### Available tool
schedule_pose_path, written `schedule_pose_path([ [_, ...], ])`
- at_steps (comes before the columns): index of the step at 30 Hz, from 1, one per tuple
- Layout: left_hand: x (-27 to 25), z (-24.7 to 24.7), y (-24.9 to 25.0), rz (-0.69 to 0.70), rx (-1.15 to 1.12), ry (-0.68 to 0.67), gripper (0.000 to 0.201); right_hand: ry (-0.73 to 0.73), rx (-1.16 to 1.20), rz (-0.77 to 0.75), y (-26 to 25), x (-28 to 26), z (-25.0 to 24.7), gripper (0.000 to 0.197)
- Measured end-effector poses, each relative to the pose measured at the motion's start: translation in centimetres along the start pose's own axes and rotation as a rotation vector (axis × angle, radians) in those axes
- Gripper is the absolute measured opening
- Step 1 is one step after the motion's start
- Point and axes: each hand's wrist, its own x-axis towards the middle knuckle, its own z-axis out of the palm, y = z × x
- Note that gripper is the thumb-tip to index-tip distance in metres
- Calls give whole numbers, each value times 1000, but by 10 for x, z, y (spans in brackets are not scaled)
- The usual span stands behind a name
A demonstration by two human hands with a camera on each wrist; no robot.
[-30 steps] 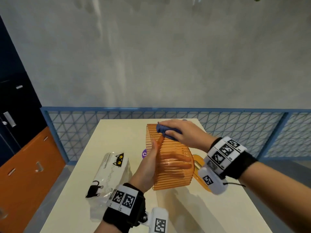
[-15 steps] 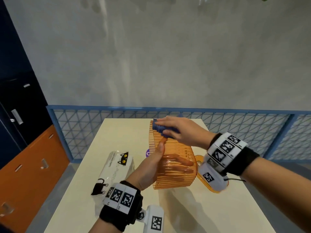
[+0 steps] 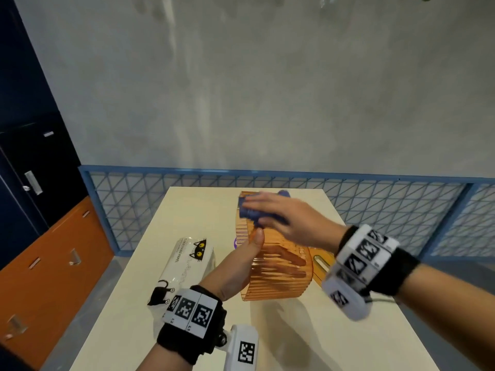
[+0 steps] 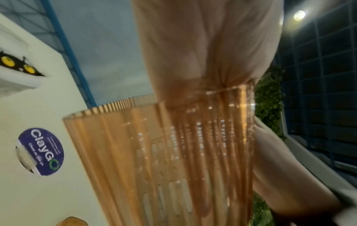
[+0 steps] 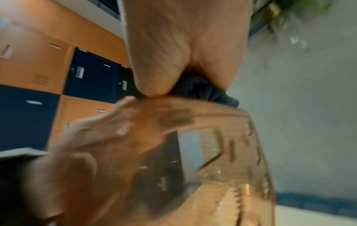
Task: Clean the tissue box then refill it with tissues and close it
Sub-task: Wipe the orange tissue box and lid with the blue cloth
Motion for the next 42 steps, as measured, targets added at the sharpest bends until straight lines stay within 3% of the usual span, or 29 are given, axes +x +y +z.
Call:
schedule_pose_path([
  [6,-14,7,-10,-22,120,-15,105,20,107,-52,-14,-39,20,45],
  [9,-20,12,-12,-63,270,-90,83,23,107,3,2,-22,5,43],
  [12,-27,11,-7,-30,365,-134,75,59,91,224,23,-3,-14,38],
  [15,-29,7,-2,1,318,-95,57,74,299,336,34,-4,-19,34],
  [18,-28,1,10,31,204,5,38,188,290,269,29,-15,-13,35],
  [21,-22,-8,25,83,222,142,28,196,144,118,7,-28,5,39],
  [24,-19,-14,30,149,302,216,28,209,-157,-78,-17,-32,23,41],
  [26,-24,-14,26,169,333,241,31,188,-163,-144,-22,-26,23,42],
  [28,-29,-12,21,174,346,237,31,127,8,-118,-19,-12,11,42],
  [33,-39,-3,23,193,413,131,20,-71,273,223,3,28,-21,39],
  [34,-40,-4,24,195,408,130,20,-56,268,207,1,27,-21,39],
  [38,-36,-16,22,190,340,227,28,80,238,-102,-26,5,1,41],
  [40,-37,-17,20,193,385,234,30,113,255,-119,-27,6,11,40],
  [42,-40,-15,21,213,462,193,32,118,319,-19,-18,17,8,35],
])
